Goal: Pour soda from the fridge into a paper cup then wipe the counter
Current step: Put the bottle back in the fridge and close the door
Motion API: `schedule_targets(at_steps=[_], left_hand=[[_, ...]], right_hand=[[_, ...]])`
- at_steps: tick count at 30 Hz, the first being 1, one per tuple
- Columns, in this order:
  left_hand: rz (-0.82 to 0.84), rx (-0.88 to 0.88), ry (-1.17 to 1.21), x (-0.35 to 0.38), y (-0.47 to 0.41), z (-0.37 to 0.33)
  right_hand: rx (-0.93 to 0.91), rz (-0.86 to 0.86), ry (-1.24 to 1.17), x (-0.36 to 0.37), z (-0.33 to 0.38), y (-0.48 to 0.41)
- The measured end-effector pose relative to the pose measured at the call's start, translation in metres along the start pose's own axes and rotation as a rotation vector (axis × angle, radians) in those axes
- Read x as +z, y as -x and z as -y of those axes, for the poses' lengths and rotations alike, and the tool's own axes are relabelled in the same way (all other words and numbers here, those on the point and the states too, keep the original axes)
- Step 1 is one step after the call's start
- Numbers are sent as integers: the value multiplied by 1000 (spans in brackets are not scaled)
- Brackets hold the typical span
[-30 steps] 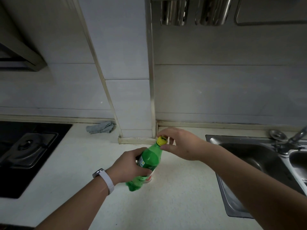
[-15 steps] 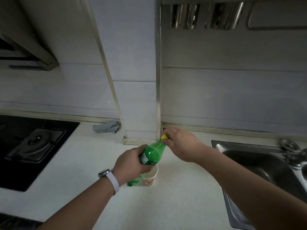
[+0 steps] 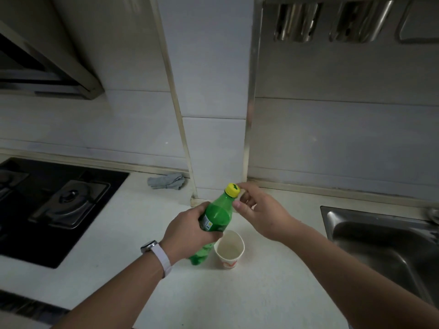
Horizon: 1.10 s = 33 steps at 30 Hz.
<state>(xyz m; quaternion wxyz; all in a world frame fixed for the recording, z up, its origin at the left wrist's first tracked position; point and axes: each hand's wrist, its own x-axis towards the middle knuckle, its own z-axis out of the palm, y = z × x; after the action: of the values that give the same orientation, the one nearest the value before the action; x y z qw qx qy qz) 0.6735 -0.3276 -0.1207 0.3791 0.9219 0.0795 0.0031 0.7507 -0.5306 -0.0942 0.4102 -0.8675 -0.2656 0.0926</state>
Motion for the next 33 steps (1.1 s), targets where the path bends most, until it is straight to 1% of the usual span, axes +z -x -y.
schedule_targets(at_steps=[2,6,9,12,18,22,33], left_hand=[[-27,-21,110,-12,2,10],[-73,-26,316,-44,10,32],[-135,-24,396,-73,20,52],[-217,-45,464,-107,34,75],[-378,-86,529,-179,76,130],[-470,-123,551,-225,110,172],[-764,-205,576,-330,241,277]], right_hand=[[29,31,-58,18,5,-1],[62,135,-58,66,19,-7],[63,218,-81,104,38,-16],[124,260,-184,141,66,-26],[263,472,-450,215,137,-52],[328,578,-552,272,184,-62],[290,852,-620,425,322,-58]])
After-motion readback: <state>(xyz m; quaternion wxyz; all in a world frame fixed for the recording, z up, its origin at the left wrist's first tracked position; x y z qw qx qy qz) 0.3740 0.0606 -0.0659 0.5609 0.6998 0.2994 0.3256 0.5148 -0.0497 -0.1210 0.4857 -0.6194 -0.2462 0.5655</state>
